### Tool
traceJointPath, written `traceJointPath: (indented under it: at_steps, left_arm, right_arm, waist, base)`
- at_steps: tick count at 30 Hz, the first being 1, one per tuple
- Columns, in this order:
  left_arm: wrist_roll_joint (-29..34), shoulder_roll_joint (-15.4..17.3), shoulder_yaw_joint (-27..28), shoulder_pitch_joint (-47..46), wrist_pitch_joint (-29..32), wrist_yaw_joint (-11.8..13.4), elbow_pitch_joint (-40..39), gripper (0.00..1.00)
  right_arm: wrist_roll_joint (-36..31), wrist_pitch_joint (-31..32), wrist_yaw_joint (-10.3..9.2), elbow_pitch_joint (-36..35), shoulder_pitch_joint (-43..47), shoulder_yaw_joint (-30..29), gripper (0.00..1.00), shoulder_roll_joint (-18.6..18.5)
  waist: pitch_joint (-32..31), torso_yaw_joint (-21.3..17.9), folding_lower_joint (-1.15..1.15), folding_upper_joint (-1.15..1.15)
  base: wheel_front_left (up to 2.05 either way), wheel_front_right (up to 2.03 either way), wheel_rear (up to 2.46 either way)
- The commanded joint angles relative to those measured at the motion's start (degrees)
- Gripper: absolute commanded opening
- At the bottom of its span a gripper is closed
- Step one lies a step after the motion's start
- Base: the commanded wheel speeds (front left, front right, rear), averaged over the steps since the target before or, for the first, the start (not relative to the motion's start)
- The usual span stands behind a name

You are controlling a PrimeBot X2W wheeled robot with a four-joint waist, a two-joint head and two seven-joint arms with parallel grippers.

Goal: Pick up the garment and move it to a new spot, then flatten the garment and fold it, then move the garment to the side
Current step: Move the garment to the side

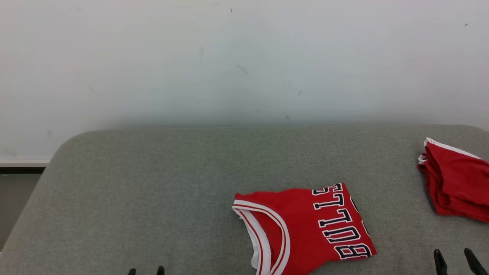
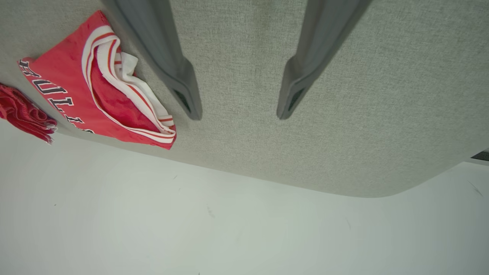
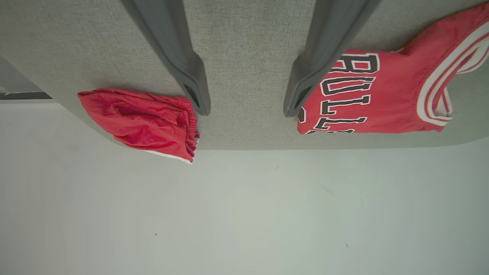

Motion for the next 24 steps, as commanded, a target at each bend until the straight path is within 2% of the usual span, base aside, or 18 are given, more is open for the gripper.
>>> traceJointPath:
  at_steps: [1,10,15,19,24]
  left_arm:
    - [-0.2,0.2,0.0,0.2,0.0,-0.1,0.2,1.0]
    - [-0.4,0.2,-0.2,0.3,0.0,0.3,-0.1,1.0]
    - [0.2,0.2,-0.5,-0.7,0.0,0.0,-0.2,1.0]
    - [1.0,0.2,-0.8,-1.1,0.0,-0.3,0.1,1.0]
    - [1.6,0.2,-1.3,-1.8,0.0,-0.7,0.4,1.0]
  right_arm:
    - [0.7,-0.2,-0.04,-0.4,-1.0,-0.2,1.0,-0.2]
    - [3.5,-0.2,-0.03,-1.0,-3.8,-0.8,1.0,-1.2]
    - [10.2,0.7,-0.03,3.6,-8.1,3.6,1.0,-5.1]
    - [17.9,7.8,-0.03,6.9,-12.7,7.4,1.0,-9.5]
    - [31.1,21.5,-0.03,8.0,-18.1,11.2,1.0,-12.3]
  waist:
    - [0.1,0.1,0.0,0.0]
    - [1.0,0.5,0.0,0.0]
    - [2.1,1.1,0.0,0.0]
    - [3.0,2.0,0.0,0.0]
    - [4.4,3.8,0.0,0.0]
  base:
    - [0.0,0.0,0.0]
    - [0.0,0.0,0.0]
    - [0.0,0.0,0.0]
    - [0.0,0.0,0.0]
    - [0.0,0.0,0.0]
